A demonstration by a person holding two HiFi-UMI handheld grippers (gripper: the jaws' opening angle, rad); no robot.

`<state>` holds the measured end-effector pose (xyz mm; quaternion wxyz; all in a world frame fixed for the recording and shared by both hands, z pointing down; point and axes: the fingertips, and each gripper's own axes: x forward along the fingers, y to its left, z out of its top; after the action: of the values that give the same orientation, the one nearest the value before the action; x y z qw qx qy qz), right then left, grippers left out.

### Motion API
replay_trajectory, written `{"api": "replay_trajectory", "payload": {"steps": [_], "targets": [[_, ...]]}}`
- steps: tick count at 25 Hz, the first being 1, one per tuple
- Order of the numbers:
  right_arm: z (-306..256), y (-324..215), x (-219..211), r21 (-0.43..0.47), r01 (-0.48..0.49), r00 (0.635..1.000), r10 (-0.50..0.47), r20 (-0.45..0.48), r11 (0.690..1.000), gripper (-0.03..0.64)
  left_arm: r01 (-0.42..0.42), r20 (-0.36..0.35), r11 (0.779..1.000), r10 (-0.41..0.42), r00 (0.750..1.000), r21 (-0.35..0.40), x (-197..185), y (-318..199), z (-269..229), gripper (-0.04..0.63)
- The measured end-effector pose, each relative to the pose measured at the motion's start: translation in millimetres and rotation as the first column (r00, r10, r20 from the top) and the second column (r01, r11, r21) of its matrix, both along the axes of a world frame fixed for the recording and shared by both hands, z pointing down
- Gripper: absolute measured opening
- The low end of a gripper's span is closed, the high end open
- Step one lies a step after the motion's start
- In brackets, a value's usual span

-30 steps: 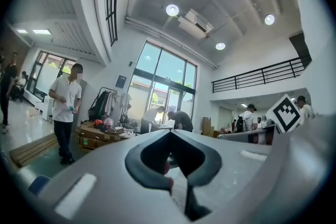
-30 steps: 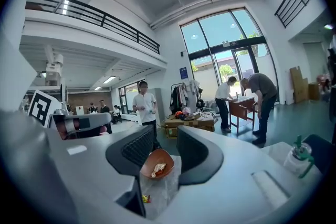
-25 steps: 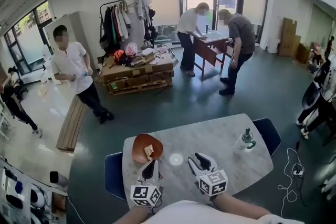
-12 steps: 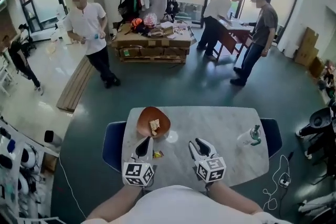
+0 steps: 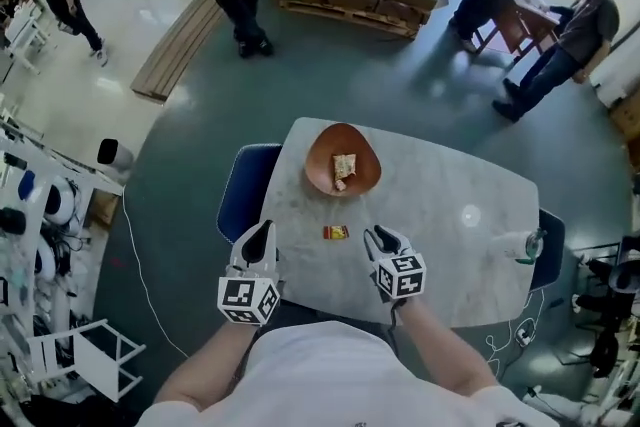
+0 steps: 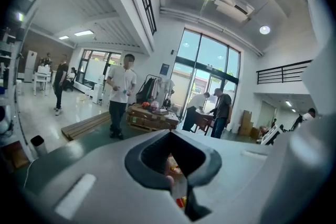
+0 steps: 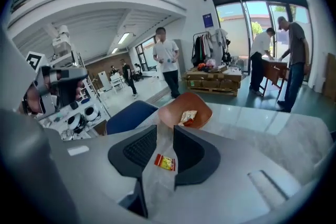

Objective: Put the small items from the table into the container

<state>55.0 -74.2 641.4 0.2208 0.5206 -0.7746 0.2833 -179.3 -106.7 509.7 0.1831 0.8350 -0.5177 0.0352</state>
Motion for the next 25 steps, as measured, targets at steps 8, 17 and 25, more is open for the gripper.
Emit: {"api": "replay_trajectory", "payload": {"steps": [8,17,25], "targets": [[154,-13,-25,-0.288,0.031,0.999,-0.039,-0.02,0.957,0.141,0.106,0.039,0.986,-0.101,0.994,-0.131,-77,-2,63,0.005],[222,-17,-25,-0.38,0.03,0.998,-0.05,-0.042,0.924,0.135,0.15,0.059,0.96,-0.14,0.988,-0.235,-110,15,112,0.005],[200,-21,-50,-0.321,0.093,0.993,-0.113,-0.045,0.942,0.028,0.13,0.046,0.964,-0.123,0.991,-0.233,-101,19,111,0.005]]}}
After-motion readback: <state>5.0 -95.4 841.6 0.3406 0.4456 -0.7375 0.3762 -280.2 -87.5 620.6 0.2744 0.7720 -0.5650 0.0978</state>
